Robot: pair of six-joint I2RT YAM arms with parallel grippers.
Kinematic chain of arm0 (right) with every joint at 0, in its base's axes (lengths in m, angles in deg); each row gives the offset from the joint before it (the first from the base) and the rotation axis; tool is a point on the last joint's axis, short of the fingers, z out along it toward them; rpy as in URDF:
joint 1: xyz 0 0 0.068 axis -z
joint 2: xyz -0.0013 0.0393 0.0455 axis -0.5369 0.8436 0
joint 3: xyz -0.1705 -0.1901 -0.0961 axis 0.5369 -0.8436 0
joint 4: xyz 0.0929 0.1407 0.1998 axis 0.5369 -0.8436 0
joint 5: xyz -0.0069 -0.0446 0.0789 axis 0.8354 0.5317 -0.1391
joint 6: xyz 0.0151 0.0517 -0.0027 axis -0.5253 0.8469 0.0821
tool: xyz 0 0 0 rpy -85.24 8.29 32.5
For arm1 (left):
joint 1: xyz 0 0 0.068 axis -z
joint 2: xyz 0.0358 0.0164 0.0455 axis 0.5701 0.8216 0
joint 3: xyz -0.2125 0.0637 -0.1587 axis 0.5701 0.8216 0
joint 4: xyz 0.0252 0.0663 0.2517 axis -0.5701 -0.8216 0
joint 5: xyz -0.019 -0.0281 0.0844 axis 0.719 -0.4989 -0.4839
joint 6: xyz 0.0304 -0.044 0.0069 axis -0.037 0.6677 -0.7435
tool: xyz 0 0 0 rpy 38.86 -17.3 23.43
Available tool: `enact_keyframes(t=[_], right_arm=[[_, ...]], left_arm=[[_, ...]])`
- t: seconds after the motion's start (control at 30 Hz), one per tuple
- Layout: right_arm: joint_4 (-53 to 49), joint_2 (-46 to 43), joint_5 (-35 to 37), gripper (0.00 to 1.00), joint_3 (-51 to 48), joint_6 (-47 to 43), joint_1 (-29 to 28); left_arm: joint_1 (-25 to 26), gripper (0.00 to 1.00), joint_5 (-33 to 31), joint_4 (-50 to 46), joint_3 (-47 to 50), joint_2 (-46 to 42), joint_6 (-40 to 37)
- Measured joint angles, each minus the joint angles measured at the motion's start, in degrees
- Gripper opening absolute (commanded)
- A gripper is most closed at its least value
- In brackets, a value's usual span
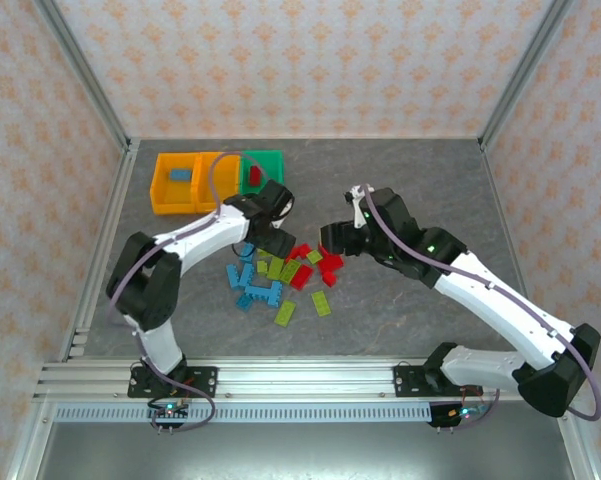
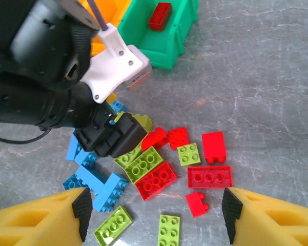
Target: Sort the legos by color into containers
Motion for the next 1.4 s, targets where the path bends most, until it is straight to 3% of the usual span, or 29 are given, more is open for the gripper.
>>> enact_keyframes(t=[0.47,0.7,0.87,1.03,1.13,1.23,1.3,1.4], right_arm=[[-0.15,0.04,0.96,0.71,-0.61,2.25,0.00],[-0.15,0.11,0.96,0.71,-0.61,3.69,0.00],[-0.17,0.09,0.96,0.71,-0.61,4.79,0.00],[-0.15,-0.09,1.20,0.71,-0.61,6.01,0.00],[-0.13,-0.74,1.64,0.72,-0.66,6.67,0.00],[-0.09,-1.97,2.47,0.72,-1.09,7.32,0.00],[0.13,-2.73,3.06,0.72,-1.66,7.76,0.02],[0.35,-3.06,3.58,0.72,-2.51,8.35,0.00]], left_arm=[[-0.48,0.53,0.00,-3.26,-4.31,7.06,-7.26],[-0.90,0.36,-1.11,-3.85,-5.92,10.27,-7.85],[-1.11,0.19,-1.92,-3.56,-5.95,10.34,-7.52],[-2.01,0.18,-2.29,-0.68,-2.89,4.17,-4.61],[-5.27,0.18,-2.25,2.05,-0.50,-4.83,-0.63],[-12.39,0.18,-2.60,5.81,-1.11,-12.20,4.63],[-17.64,0.18,-3.04,7.08,-4.35,-12.70,7.98],[-22.38,0.18,-3.96,7.69,-12.11,-6.75,10.97]])
